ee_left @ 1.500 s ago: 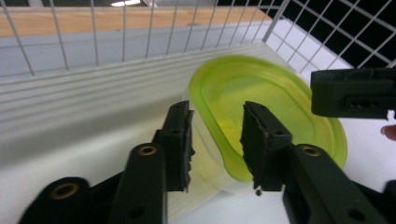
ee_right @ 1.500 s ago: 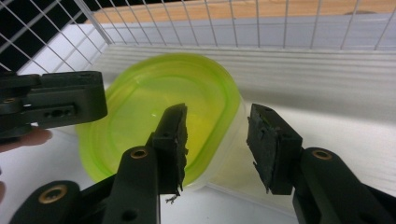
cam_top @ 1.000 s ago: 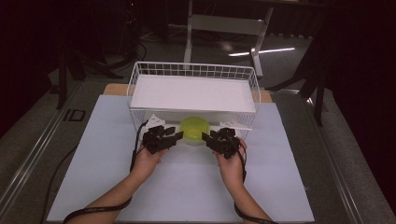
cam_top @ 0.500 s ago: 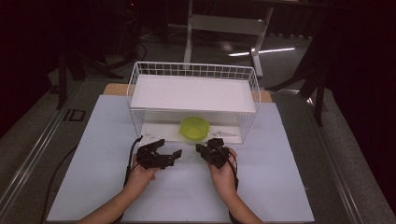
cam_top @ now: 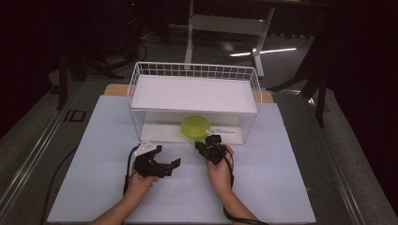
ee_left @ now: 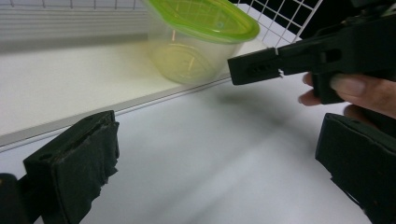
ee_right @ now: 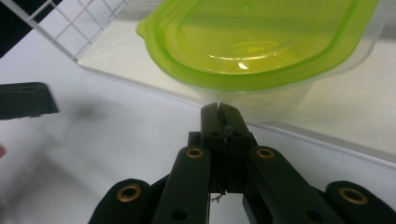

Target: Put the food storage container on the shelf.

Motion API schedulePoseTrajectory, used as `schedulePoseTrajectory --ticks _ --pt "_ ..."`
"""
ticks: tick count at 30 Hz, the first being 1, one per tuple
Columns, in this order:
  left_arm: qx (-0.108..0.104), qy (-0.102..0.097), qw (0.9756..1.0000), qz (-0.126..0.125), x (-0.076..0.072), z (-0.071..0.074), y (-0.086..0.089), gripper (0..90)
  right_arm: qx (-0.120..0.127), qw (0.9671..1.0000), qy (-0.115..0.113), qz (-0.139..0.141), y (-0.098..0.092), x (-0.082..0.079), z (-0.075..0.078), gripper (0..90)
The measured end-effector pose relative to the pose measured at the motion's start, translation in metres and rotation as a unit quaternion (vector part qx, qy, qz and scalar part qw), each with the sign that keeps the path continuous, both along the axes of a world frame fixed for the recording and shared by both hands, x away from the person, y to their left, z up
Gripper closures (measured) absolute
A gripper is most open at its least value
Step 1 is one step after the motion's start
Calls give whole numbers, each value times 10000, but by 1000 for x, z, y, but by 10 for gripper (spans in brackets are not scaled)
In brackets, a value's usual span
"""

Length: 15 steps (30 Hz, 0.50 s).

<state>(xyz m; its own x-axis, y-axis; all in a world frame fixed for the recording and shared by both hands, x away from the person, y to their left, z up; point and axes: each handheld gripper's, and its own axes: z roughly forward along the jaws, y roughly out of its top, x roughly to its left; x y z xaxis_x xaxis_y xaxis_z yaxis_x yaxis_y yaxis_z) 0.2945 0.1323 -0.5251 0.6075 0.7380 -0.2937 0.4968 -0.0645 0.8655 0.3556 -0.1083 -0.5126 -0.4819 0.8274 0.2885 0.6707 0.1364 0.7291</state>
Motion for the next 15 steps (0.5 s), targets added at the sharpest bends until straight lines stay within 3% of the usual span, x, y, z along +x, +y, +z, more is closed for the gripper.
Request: schedulePoseTrajectory --ticks 4,15 --pt "78 -38 10000 3 -1 -1 -2 5 -13 10000 6 -69 1 4 -1 898" --pt "34 -146 9999 -37 -3 3 -3 5 -60 9998 -10 -174 8 21 2 896"
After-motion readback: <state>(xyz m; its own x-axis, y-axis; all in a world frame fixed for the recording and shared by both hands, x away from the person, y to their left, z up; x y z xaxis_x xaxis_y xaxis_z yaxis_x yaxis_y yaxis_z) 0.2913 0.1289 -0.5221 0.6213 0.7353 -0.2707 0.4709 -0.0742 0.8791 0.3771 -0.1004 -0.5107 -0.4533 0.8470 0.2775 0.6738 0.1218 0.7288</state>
